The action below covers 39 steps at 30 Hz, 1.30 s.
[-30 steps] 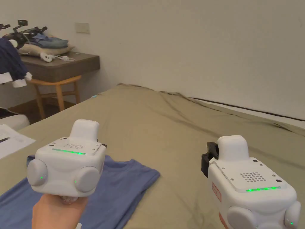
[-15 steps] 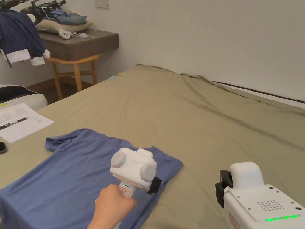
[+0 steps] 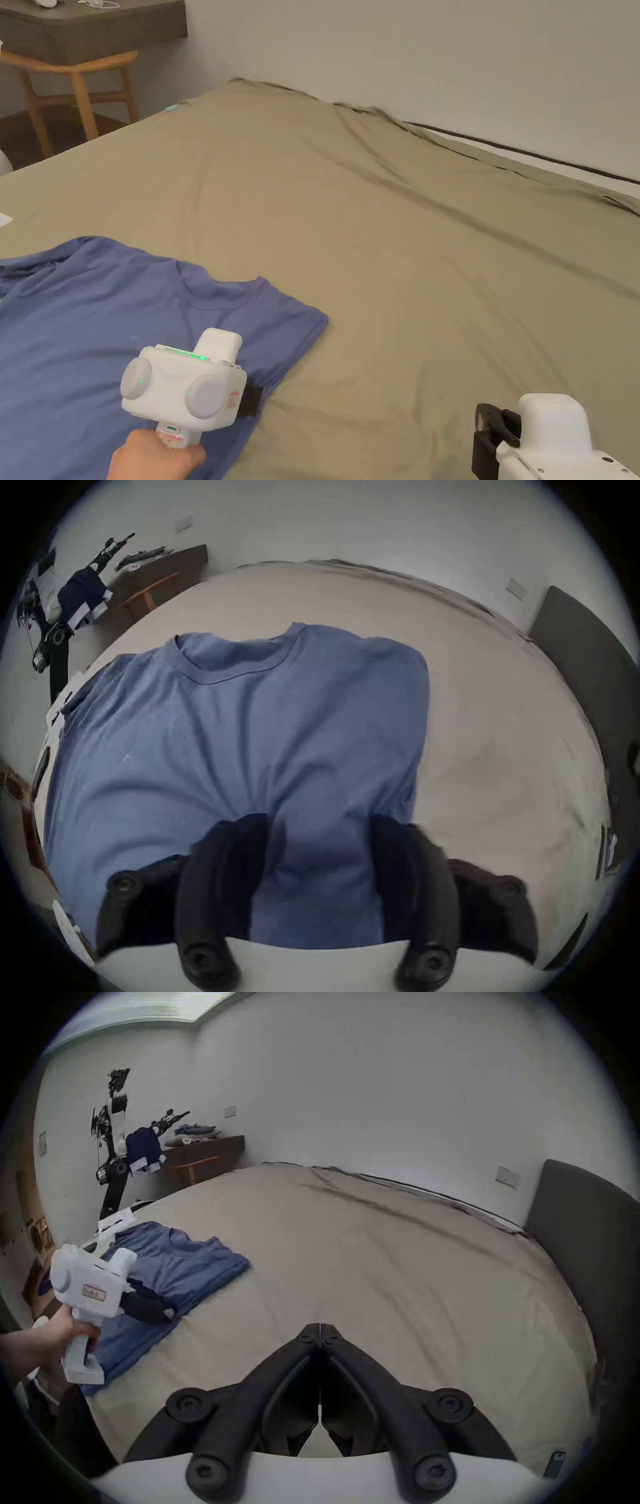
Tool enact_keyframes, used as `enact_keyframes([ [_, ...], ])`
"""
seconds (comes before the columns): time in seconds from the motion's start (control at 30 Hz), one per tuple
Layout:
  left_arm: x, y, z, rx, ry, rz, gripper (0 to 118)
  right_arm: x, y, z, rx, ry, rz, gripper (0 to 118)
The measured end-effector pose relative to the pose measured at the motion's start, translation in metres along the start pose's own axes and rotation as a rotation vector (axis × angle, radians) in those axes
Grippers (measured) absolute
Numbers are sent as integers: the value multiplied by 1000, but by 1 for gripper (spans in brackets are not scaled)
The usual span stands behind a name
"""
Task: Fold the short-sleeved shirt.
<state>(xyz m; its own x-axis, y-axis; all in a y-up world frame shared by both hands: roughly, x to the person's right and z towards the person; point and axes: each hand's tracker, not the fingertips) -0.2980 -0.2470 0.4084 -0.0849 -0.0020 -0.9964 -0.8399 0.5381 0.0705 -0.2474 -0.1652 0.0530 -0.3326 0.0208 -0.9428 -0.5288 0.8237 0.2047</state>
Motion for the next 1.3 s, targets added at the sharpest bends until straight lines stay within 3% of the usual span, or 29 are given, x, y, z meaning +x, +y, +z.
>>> enact_keyframes([
  [0.17, -5, -16, -2, 79, -23, 218, 52, 13, -21, 11, -25, 6, -43, 3],
  [0.23, -23, 8, -3, -49, -17, 306, 6, 21, -27, 22, -19, 2, -46, 3],
  [0.27, -38, 20, -4, -73, -20, 405, 6, 25, -29, 28, -18, -1, -46, 3],
  [0.33, -71, 27, -5, -36, -181, 569, 5, 34, -29, 43, -4, -21, -31, 3],
  [0.43, -50, 36, 30, 57, -32, 348, 5, 57, -33, 67, 31, -75, -29, 3],
  [0.5, -27, 45, 60, 101, -143, 446, 5, 73, -37, 82, 56, -95, -73, 3],
  [0.53, -6, 51, 72, 124, -130, 422, 5, 82, -39, 91, 64, -100, -91, 3],
  [0.6, 46, 63, 89, 161, -76, 194, 5, 94, -43, 109, 81, -139, -106, 3],
  [0.67, 102, 73, 95, 175, -146, 92, 5, 105, -48, 130, 109, -164, -132, 3],
  [0.77, 195, 81, 91, 125, -398, 38, 5, 119, -56, 159, 127, -213, -156, 3],
  [0.9, 350, 62, 81, 48, -535, -271, 5, 139, -71, 200, 139, -353, -157, 3],
  [1.0, 453, 26, 82, -35, -634, -426, 5, 160, -83, 230, 122, -458, -169, 3],
  [1.13, 540, -36, 96, -61, -661, -694, 5, 185, -99, 262, 106, -583, -181, 3],
  [1.3, 583, -82, 114, -99, -687, -819, 5, 205, -114, 276, 119, -601, -264, 3],
])
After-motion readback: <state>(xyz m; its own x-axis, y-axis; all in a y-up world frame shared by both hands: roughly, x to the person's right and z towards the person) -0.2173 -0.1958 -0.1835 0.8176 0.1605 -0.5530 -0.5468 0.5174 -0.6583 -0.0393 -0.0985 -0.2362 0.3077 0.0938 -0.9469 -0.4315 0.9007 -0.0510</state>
